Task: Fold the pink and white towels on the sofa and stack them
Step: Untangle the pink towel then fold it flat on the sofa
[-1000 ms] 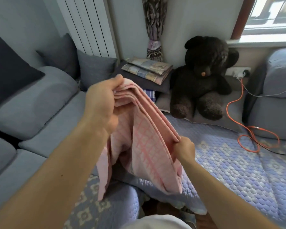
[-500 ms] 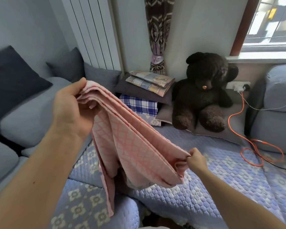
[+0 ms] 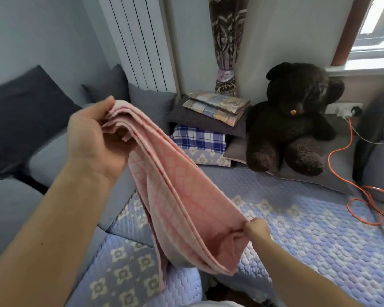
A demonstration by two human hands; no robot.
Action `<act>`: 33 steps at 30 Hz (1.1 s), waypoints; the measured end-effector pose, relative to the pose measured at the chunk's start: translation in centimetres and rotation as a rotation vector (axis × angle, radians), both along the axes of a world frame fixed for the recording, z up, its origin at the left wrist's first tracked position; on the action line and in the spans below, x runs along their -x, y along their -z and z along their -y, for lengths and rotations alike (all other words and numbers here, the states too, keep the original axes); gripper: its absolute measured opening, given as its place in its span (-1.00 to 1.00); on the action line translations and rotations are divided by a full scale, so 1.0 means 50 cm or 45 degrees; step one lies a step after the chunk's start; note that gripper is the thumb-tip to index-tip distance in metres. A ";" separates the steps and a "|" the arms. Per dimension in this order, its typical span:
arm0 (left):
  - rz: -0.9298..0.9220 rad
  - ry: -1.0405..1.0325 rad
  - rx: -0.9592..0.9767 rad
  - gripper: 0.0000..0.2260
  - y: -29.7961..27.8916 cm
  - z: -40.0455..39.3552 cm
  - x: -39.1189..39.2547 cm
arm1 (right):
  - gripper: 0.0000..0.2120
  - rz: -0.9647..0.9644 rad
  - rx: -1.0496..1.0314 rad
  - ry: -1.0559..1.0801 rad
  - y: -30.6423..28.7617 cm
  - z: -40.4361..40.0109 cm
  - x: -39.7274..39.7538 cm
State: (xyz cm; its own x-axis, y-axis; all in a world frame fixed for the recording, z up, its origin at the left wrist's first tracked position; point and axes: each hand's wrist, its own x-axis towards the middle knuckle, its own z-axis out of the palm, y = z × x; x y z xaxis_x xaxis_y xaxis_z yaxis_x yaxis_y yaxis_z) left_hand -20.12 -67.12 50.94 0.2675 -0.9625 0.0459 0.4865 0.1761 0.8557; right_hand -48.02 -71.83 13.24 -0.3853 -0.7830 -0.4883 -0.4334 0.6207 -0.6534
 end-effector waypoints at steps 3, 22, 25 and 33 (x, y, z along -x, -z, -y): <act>0.014 -0.082 -0.012 -0.84 0.003 0.003 -0.026 | -0.92 -0.108 -0.081 -0.279 0.006 0.012 0.024; 0.021 -0.247 -0.211 -0.92 0.047 0.044 -0.059 | -0.92 -0.676 0.160 -0.380 0.018 -0.136 0.168; 0.089 -0.271 -0.296 -0.90 0.078 0.046 -0.083 | -0.94 -0.305 -0.099 -0.194 -0.006 -0.119 0.191; 0.036 -0.343 -0.391 -0.56 0.125 0.030 -0.098 | -0.94 1.097 -0.376 0.912 -0.013 -0.114 0.238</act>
